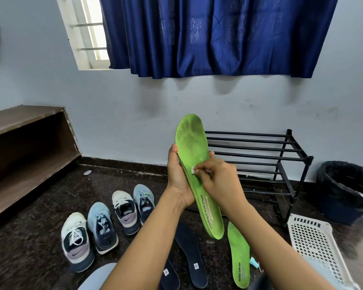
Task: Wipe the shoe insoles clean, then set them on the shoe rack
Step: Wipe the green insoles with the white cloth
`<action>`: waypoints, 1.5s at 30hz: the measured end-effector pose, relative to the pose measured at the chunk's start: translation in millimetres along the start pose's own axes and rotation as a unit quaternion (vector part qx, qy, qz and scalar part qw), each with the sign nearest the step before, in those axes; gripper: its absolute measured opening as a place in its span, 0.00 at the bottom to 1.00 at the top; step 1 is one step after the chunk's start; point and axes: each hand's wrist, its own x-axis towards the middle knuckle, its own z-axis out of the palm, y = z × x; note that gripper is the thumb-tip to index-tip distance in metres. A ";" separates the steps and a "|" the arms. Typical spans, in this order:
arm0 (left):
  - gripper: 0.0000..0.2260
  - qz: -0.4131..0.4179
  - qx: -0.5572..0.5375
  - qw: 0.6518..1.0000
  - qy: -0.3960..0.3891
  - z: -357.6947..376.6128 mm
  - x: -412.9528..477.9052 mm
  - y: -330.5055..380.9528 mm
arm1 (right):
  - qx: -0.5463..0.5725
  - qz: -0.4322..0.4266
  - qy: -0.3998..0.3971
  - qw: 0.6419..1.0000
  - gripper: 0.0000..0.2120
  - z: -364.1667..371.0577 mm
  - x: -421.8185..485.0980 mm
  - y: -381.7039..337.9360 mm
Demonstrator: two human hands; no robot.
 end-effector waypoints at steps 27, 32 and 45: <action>0.36 0.004 0.036 0.999 0.007 1.6 -4.2 -13.7 | -0.113 0.029 0.019 0.993 0.03 3.1 1.3 14.4; 0.36 -0.005 0.049 0.999 0.009 5.4 -4.8 -13.6 | -0.114 0.034 0.054 0.991 0.02 0.7 5.1 13.0; 0.34 -0.003 0.050 0.999 0.013 4.4 -7.3 -13.0 | -0.159 0.038 0.045 0.985 0.04 6.4 10.9 18.4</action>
